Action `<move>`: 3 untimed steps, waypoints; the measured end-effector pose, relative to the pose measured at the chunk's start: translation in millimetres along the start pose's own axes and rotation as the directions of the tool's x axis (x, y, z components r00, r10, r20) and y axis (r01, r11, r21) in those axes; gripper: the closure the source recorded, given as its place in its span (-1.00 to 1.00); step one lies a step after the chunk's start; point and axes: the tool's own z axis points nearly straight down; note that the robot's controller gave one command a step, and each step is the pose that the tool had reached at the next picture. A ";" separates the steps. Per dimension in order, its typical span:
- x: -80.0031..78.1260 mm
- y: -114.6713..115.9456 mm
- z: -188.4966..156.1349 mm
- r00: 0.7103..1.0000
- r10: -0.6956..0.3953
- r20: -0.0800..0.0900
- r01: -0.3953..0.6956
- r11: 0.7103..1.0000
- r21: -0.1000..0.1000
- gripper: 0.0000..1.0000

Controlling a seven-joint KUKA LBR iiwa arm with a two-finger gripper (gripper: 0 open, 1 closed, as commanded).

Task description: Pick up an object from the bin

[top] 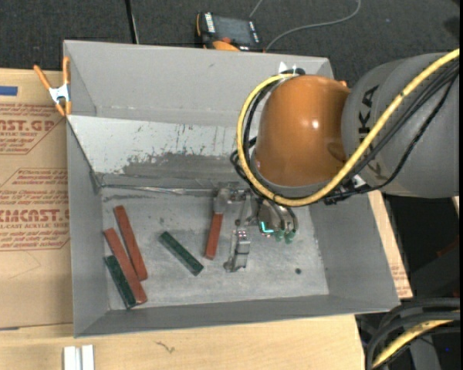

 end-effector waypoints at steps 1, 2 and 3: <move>-13.5 47.5 149.9 0.976 0.218 0.001 -0.218 0.976 0.000 -1.00; -7.3 41.2 115.5 0.918 0.397 0.007 -0.397 0.918 -0.003 -1.00; 10.1 41.6 102.5 0.869 0.494 0.004 -0.494 0.869 -0.002 -1.00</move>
Offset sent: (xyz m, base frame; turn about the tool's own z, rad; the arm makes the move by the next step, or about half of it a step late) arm 0.0143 0.0460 -0.1456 0.2217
